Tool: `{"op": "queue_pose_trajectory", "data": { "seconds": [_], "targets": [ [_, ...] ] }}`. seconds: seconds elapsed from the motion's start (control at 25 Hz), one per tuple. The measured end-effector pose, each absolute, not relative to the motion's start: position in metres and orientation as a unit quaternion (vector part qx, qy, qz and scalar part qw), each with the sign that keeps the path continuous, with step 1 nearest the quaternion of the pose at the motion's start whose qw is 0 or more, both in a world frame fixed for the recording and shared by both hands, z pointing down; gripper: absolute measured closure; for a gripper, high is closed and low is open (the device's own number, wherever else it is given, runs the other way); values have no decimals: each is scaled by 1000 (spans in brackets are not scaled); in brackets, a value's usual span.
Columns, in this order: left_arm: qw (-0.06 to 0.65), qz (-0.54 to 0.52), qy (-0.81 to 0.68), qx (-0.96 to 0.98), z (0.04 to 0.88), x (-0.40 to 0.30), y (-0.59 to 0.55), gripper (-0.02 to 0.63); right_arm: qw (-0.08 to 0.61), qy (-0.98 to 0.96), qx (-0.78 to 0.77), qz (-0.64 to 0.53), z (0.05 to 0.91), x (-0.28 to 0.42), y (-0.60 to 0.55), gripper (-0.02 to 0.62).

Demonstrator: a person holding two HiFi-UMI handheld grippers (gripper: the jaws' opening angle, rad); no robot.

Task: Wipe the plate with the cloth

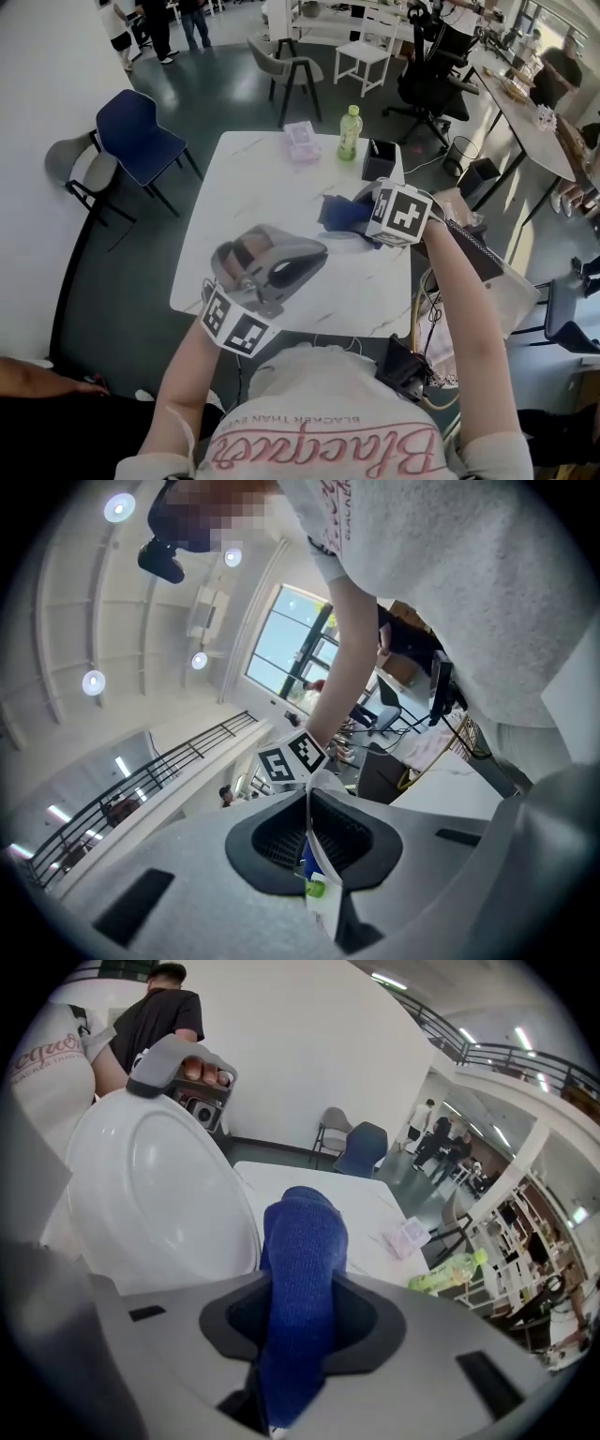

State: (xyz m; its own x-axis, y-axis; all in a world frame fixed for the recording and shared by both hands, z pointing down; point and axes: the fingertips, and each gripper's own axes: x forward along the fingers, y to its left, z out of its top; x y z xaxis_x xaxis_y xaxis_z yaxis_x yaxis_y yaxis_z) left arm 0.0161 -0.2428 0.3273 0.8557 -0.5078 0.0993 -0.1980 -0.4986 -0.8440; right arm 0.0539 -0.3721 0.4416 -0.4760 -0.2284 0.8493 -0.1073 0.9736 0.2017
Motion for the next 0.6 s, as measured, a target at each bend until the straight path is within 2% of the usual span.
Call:
{"op": "queue_pose_trajectory", "data": {
  "seconds": [0.36,0.6],
  "targets": [
    [337,-101,267,-897,323,-7,-258,594,387,-892,230,-28,397,77,-385,477],
    [254,-42,319,-912,319,-26,-275,594,345,-890,295,-50,374,95,-378,477]
  ]
}}
